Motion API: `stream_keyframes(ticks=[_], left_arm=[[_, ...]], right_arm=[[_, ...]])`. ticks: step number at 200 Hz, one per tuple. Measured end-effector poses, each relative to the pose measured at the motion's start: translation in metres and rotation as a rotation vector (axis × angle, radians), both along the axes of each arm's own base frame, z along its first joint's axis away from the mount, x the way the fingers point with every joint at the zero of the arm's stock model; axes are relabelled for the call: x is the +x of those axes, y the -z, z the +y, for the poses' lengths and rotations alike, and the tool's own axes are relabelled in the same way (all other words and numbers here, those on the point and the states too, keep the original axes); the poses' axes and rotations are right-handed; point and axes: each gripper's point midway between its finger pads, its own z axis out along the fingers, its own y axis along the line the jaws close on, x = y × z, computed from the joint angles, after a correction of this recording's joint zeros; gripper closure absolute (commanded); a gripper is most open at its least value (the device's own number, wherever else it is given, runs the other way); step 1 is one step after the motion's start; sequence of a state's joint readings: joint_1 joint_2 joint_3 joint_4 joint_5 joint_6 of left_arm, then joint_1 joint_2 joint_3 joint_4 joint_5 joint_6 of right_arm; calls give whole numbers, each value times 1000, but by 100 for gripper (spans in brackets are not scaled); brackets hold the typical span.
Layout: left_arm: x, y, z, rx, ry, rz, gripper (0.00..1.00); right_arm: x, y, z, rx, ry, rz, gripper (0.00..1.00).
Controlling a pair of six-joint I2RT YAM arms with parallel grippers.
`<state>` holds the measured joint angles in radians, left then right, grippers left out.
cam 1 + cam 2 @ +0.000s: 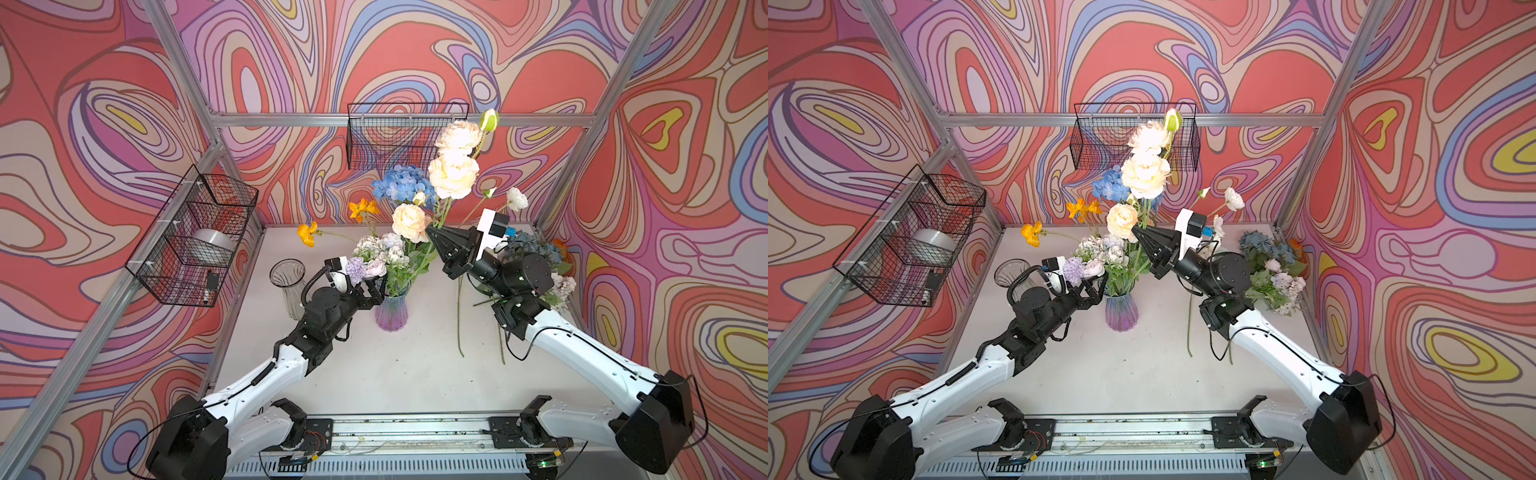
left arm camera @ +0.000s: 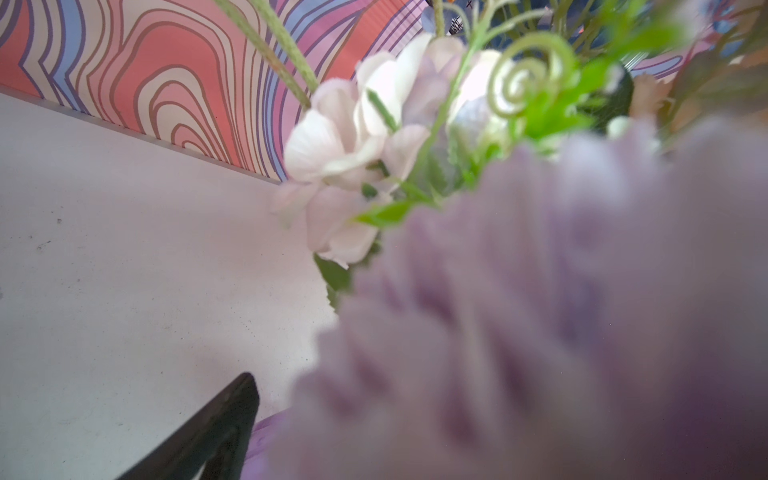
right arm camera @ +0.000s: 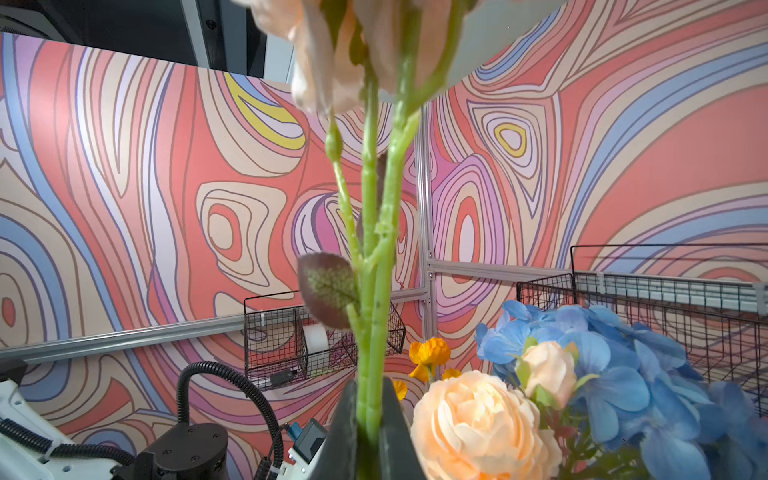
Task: Arrange the flowers into the vase
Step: 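Swing the pink roses over the gradient vase held by the left gripper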
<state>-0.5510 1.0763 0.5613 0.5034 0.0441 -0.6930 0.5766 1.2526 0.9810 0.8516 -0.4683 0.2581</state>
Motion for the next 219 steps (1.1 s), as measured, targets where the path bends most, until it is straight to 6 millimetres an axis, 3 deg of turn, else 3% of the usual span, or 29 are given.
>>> stream_keyframes(ticks=[76, 102, 145, 219], left_arm=[[0, 0, 0, 0, 0, 0, 1], [0, 0, 0, 0, -1, 0, 1], [0, 1, 0, 3, -1, 4, 1], [2, -3, -1, 7, -1, 9, 2]], right_arm=[[1, 7, -1, 18, 57, -143, 100], [7, 32, 2, 4, 63, -120, 100], [20, 89, 14, -18, 41, -28, 100], [24, 148, 37, -24, 2, 79, 100]])
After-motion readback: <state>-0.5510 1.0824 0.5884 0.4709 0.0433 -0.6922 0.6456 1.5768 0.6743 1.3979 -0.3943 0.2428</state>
